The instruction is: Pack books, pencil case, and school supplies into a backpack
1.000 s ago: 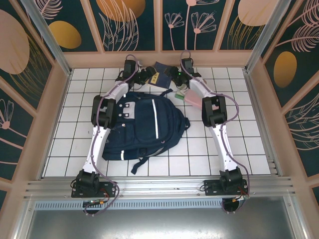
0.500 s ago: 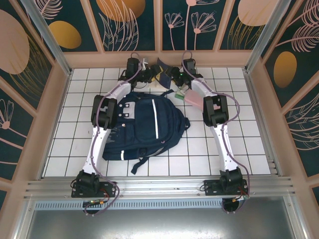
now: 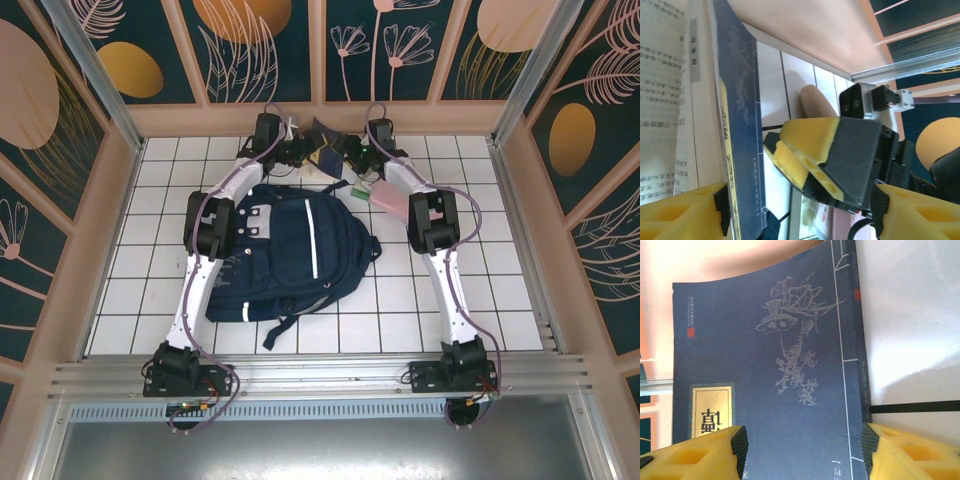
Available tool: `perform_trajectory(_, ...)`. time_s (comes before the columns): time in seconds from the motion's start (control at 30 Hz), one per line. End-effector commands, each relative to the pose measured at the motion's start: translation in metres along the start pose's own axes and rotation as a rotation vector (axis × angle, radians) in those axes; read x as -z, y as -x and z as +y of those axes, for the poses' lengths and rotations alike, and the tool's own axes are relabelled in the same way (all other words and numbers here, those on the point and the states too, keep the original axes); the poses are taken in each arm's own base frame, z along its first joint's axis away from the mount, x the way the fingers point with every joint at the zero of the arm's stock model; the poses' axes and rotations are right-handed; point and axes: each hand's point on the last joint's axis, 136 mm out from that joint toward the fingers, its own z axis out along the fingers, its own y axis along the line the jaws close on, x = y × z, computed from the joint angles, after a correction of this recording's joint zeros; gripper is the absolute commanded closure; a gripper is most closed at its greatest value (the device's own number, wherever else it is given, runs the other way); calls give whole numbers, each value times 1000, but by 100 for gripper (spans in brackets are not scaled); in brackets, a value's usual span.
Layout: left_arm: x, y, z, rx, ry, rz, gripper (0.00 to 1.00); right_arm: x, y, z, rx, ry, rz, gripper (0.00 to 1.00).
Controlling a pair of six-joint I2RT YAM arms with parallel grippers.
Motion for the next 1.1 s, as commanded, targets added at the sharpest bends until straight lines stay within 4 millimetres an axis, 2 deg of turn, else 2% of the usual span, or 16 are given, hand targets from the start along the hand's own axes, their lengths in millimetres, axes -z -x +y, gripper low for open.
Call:
perform_trajectory(0.0,-2,-6,26,-27,81,18,31,-10,-38,-26,-50,-66,105,37)
perform_trajectory(0.1,-2,-10,41,-36,132,28,42,-8,-37,-24,-49,-63,105,37)
perform_trajectory(0.23,0,-12,59,-22,169,35,69,-5,-37,-20,-42,-59,105,37)
perform_trajectory(0.33,2,-6,53,-7,132,23,85,-2,-36,-17,-36,-55,105,37)
perform_trajectory(0.4,4,2,42,7,91,7,91,0,-35,-14,-34,-47,109,36)
perform_trajectory(0.67,32,44,-25,45,-81,-87,95,18,-24,-14,-49,-73,93,30)
perform_trajectory(0.77,39,52,-45,47,-131,-107,95,20,-26,-11,-75,-29,114,28)
perform_trajectory(0.87,40,52,-50,66,-166,-105,95,17,-34,4,-94,72,166,26)
perform_trajectory(0.97,38,49,-47,76,-168,-94,95,15,-42,18,-136,171,221,25)
perform_trajectory(1.07,37,46,-46,88,-184,-84,95,11,-51,24,-189,235,275,25)
